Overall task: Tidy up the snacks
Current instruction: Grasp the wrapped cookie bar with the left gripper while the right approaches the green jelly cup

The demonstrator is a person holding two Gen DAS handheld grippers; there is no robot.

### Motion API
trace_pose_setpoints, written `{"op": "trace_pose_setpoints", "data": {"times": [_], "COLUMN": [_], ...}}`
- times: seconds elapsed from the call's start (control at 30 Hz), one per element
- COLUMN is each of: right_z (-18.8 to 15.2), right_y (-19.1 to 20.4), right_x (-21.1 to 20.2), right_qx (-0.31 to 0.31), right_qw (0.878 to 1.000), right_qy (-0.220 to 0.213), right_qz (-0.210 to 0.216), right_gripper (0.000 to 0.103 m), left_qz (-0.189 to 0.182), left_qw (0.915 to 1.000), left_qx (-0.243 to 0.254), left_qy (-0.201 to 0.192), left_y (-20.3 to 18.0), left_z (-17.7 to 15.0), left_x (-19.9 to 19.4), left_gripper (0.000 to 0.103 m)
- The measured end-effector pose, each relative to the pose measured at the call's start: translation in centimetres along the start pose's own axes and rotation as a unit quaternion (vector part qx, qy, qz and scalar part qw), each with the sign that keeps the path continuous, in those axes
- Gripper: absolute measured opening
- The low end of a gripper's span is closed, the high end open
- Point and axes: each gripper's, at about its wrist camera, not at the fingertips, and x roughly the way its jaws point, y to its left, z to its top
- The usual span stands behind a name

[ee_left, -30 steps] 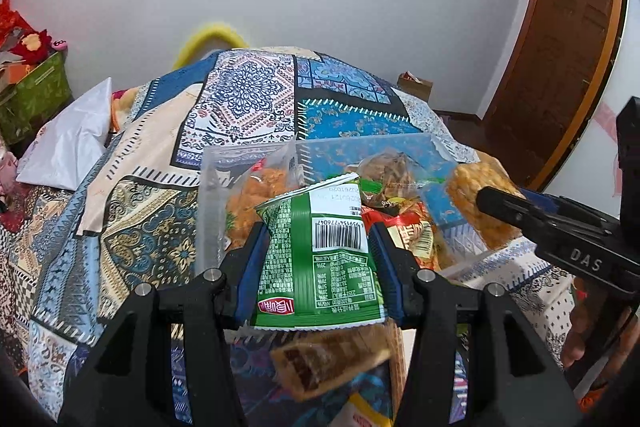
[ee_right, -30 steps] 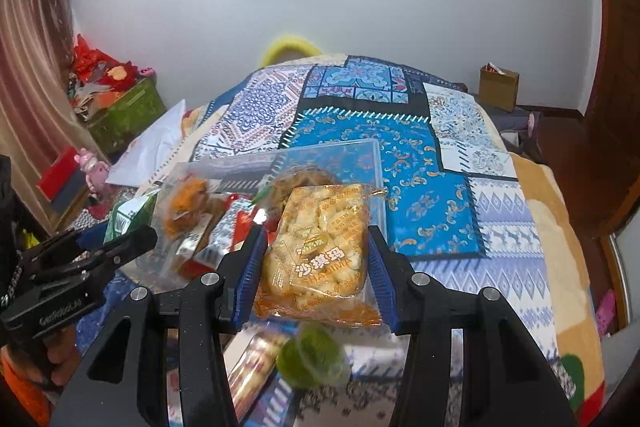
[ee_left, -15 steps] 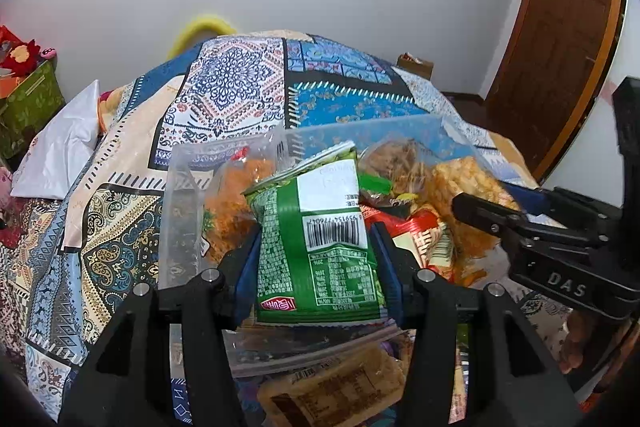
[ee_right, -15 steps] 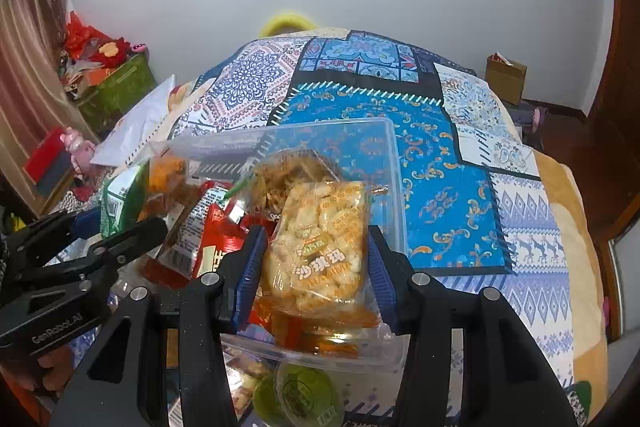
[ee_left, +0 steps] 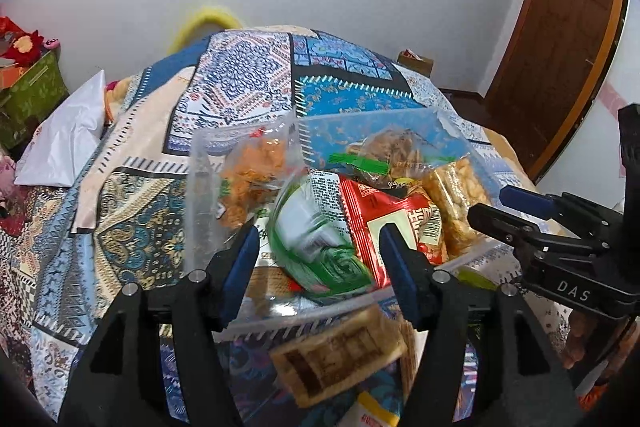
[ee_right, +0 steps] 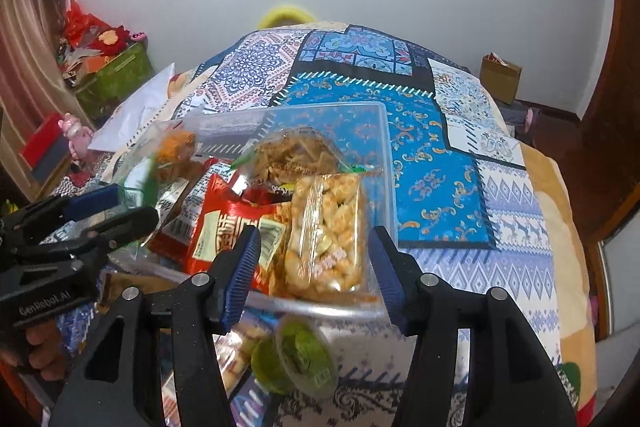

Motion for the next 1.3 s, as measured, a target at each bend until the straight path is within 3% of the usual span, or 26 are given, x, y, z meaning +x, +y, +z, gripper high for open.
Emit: {"op": "trace_pose_setpoints", "data": {"times": [0.23,0.37,0.47,0.87,1.0,1.3], "right_z": [-0.3,-1.1,-1.9,-5.6,-6.2,-6.7], "right_y": [0.4,0.7,0.8,0.5,0.4,1.0], "right_x": [-2.6,-3.8,-4.0,-1.3,-0.7,1.8], "right_qx": [-0.01,-0.012,-0.012,-0.007,-0.006,-0.011], "right_qw": [1.0,1.0,1.0,1.0,0.999,0.998], "right_qy": [-0.018,-0.029,-0.025,0.028,0.038,0.066], "right_qz": [0.001,-0.001,0.0,0.002,0.003,0.014], "right_gripper": [0.054,0.065,0.066,0.067,0.067,0.066], "left_qz": [0.0,0.001,0.004,-0.007,-0.001,0.012], "left_qw": [0.9999,0.9999,1.0,0.9974,0.998,0.9956], "left_qx": [-0.005,-0.004,-0.008,-0.025,-0.015,-0.038], "left_qy": [-0.014,-0.012,-0.003,0.068,0.062,0.085], "left_y": [0.4,0.3,0.2,-1.0,-1.6,-1.0], "left_z": [-0.6,-1.8,-3.1,-6.1,-5.8,-5.6], "left_x": [-3.2,-4.2,-4.3,-1.0,0.0,3.1], "left_gripper": [0.067,0.069,0.071,0.072,0.084,0.084]}}
